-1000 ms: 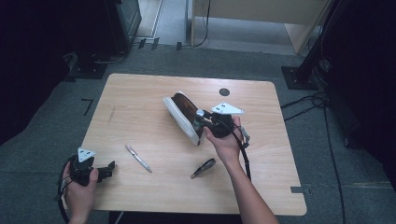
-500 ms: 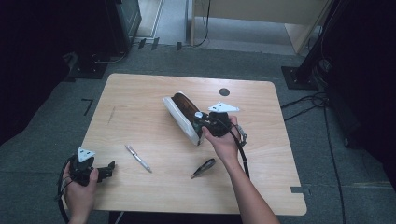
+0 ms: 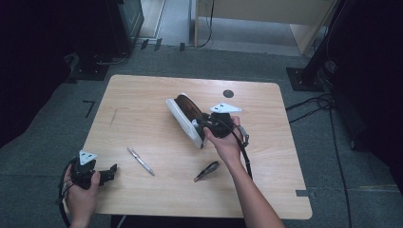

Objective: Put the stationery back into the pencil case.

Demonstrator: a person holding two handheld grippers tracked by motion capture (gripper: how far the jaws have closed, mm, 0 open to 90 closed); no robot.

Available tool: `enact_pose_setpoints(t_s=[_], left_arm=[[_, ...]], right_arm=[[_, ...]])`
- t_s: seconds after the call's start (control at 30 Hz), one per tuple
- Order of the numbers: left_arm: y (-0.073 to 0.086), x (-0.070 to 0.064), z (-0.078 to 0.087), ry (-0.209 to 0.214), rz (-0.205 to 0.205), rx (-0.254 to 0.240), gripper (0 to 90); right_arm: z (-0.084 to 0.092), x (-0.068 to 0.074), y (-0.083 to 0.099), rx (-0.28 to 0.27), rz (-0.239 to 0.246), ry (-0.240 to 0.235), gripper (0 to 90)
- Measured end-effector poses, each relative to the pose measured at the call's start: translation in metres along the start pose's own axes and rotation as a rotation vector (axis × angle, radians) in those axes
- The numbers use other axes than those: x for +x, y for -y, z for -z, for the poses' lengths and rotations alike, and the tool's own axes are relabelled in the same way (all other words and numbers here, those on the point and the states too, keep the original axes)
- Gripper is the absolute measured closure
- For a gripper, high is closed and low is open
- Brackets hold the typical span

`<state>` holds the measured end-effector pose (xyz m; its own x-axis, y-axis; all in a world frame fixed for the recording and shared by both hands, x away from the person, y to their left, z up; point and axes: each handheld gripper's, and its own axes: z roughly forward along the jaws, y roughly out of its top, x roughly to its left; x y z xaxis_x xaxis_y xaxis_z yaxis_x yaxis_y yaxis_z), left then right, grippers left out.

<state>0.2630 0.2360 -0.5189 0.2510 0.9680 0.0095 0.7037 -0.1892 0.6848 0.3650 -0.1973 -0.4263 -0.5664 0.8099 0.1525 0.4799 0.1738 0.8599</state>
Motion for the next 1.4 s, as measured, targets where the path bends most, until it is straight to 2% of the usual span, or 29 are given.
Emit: enact_pose_setpoints(t_s=[0.17,0.73,1.1,1.4], left_arm=[[0.000,0.000,0.000,0.000,0.000,0.000,0.0],[0.000,0.000,0.000,0.002,-0.001,0.000,0.0],[0.000,0.000,0.000,0.002,-0.001,0.001,0.0],[0.000,0.000,0.000,0.002,-0.001,0.001,0.0]], right_arm=[[0.004,0.001,0.000,-0.007,0.012,-0.008,71.9],[0.037,0.003,0.010,-0.050,0.025,-0.028,70.1],[0.064,-0.005,0.037,-0.041,0.031,-0.054,67.4],[0.074,-0.010,0.062,-0.004,0.039,-0.070,64.4]])
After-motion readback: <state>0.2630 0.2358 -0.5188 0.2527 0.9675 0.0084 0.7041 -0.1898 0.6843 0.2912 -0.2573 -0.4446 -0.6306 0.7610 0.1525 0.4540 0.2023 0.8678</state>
